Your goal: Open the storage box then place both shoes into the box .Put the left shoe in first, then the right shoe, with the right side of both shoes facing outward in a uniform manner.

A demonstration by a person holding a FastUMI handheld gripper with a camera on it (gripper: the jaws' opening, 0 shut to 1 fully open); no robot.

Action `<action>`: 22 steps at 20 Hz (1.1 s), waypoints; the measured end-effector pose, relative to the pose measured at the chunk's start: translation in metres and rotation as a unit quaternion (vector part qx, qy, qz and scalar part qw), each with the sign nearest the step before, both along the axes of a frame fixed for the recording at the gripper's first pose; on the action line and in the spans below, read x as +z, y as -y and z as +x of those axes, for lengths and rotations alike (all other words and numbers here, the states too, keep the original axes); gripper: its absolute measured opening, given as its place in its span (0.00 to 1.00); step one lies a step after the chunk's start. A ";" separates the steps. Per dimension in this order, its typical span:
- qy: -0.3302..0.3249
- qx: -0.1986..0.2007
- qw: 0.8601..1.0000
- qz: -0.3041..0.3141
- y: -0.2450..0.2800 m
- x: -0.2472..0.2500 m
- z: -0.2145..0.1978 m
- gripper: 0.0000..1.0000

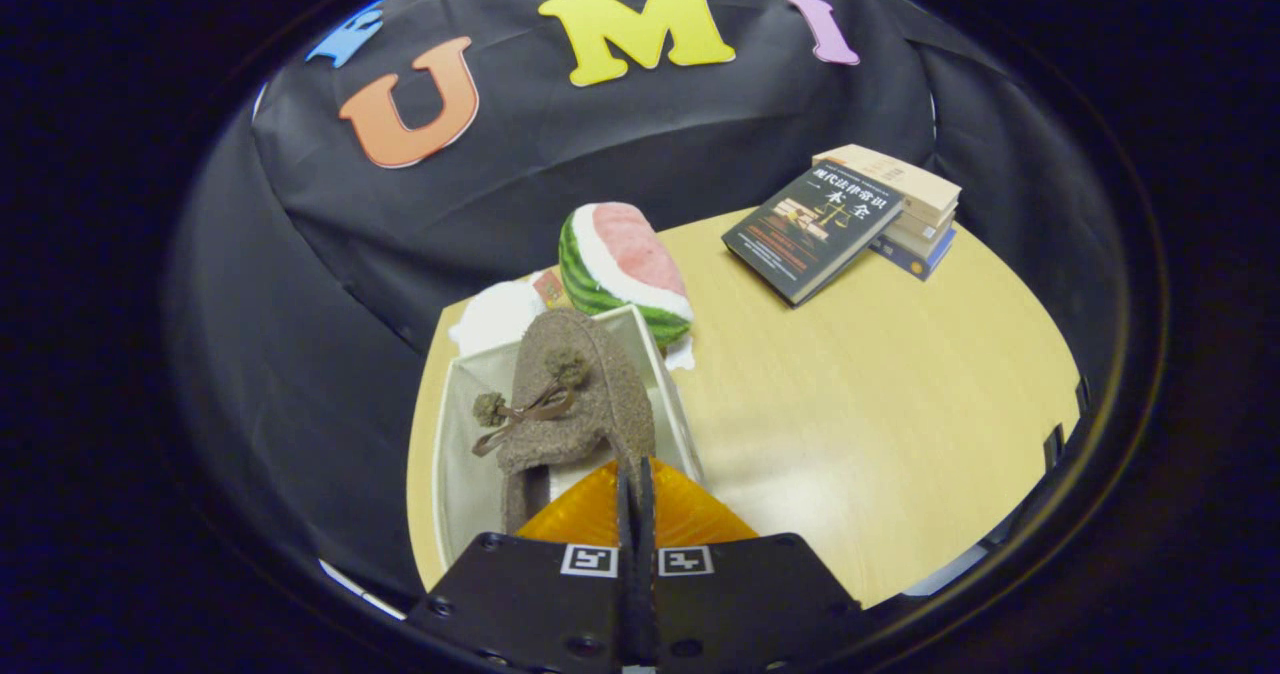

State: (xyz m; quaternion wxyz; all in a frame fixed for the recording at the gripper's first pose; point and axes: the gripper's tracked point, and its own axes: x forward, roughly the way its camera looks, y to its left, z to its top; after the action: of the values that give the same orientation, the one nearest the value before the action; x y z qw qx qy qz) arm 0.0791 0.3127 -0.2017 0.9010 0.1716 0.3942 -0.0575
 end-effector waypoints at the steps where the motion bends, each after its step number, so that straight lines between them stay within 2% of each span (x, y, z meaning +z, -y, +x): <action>1: -0.002 0.000 1.000 -0.006 0.001 -0.005 0.000 0.00; 6: -0.004 0.001 1.000 -0.013 0.000 -0.016 -0.001 0.03; 7: 0.005 0.003 1.000 -0.015 0.000 -0.011 0.001 0.11; 8: 0.014 0.007 1.000 -0.019 0.000 -0.007 0.003 0.13; 11: 0.032 0.021 0.999 -0.025 -0.003 0.003 0.002 0.12; 14: 0.056 0.034 0.997 -0.038 0.003 0.015 0.000 0.27; 19: 0.086 0.041 0.994 -0.046 0.020 0.033 -0.008 0.61; 20: 0.093 0.042 0.994 -0.044 0.024 0.039 -0.011 0.64; 21: 0.100 0.042 0.993 -0.046 0.030 0.046 -0.014 0.72; 22: 0.108 0.042 0.992 -0.051 0.038 0.053 -0.017 0.76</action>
State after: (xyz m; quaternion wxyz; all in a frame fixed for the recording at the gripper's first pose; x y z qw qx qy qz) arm 0.0623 0.2749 -0.1487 0.9475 0.1144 0.2977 -0.0210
